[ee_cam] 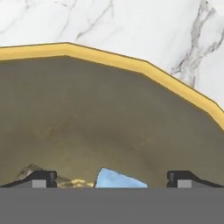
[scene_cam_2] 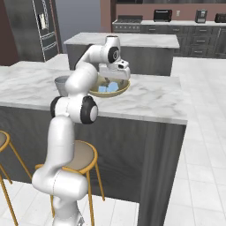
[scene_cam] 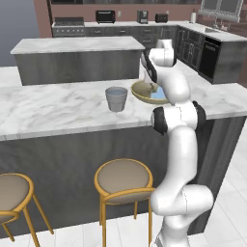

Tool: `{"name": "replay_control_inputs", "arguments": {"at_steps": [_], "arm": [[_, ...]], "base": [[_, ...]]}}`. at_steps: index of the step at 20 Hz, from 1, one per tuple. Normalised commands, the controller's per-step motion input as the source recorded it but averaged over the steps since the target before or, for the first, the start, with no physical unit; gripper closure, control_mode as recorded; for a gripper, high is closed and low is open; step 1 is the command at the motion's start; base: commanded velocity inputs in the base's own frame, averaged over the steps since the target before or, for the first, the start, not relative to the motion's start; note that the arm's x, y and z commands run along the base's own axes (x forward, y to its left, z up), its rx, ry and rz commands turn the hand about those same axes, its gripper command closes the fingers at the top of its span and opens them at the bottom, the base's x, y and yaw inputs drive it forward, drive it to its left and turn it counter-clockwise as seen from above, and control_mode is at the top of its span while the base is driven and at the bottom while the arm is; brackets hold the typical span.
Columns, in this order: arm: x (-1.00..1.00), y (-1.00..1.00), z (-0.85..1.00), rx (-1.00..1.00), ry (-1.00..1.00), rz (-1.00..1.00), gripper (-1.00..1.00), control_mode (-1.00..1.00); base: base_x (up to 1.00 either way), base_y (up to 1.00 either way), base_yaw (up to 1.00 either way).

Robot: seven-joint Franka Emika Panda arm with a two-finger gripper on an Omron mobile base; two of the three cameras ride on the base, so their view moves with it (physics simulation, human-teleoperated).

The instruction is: There are four ice cubes in the ice bowl. Place two ice cubes in each glass of water.

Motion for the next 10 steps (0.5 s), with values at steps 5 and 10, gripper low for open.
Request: {"name": "replay_control_inputs", "arguments": {"at_steps": [5,10], "arm": [[-0.27,0.00,-0.14,-0.02,0.02,-0.19,-1.00,-1.00],[0.06,0.00,-0.39,-0.08,0.09,-0.21,-1.00,-1.00]], "base": [[0.00,0.00,0.00],[0.00,0.00,0.00]]}}
